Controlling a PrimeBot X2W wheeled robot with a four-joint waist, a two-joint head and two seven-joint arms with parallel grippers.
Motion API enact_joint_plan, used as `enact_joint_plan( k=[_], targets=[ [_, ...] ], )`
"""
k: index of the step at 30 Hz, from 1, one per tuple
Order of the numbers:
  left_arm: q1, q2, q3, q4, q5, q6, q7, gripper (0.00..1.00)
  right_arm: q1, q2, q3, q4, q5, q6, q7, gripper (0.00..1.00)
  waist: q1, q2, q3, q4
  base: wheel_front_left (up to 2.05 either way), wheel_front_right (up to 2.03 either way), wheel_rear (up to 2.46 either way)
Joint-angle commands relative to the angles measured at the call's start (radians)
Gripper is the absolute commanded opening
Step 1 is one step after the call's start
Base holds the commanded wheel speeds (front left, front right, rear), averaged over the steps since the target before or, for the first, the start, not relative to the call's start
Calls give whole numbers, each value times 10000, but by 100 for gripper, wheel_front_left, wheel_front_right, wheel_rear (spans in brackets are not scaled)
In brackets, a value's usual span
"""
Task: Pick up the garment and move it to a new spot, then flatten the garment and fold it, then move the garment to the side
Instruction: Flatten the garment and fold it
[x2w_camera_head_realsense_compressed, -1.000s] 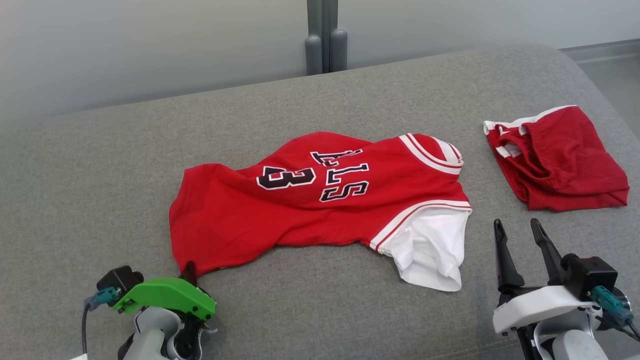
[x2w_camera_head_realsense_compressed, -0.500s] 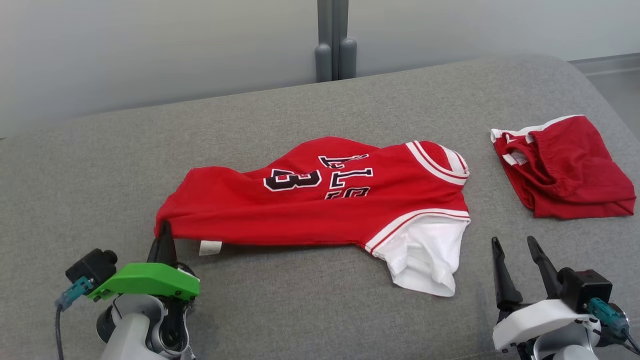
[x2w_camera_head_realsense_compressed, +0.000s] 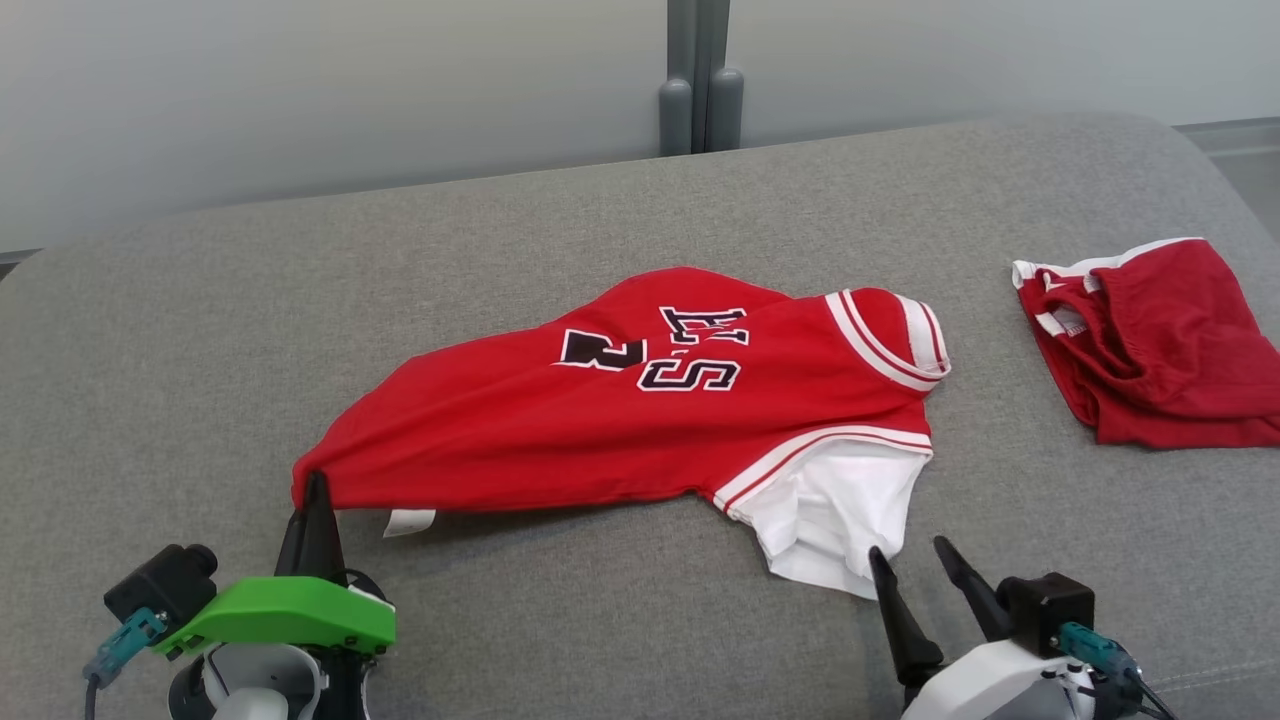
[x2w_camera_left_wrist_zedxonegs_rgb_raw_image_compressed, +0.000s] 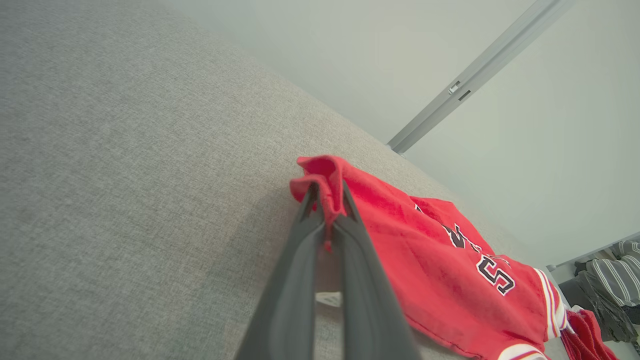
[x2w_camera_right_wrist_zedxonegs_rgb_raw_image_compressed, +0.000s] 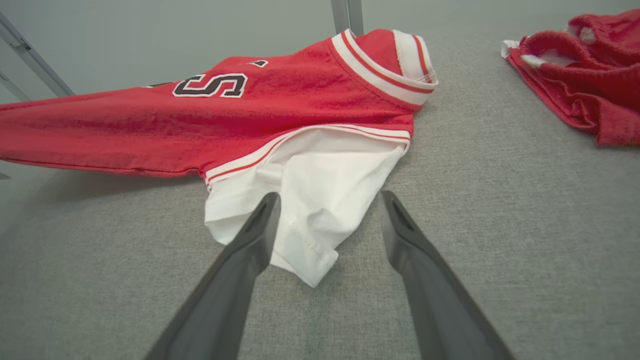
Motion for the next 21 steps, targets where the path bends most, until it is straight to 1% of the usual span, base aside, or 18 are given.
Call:
enact_joint_plan(
  k=[1,3,7,21],
  targets=[
    [119,-33,-5,-133,85,79,28,0,-165,-42,192,114,93,1,29,100,0,0,40,56,0,0,0],
    [181,-49,-69,-294,107,156,100,0,-273,-46,456,363,156,-1,50,100,0,0,69,106,0,0,0],
    [185,-68,-176,-467,141,223,198,0,-582,-40,628,917,169,1,-32,100,0,0,117,215,0,0,0],
    [173,-9,-231,-629,97,311,289,0,-1249,-42,329,2340,153,1,-209,100,0,0,238,380,0,0,0]
  ],
)
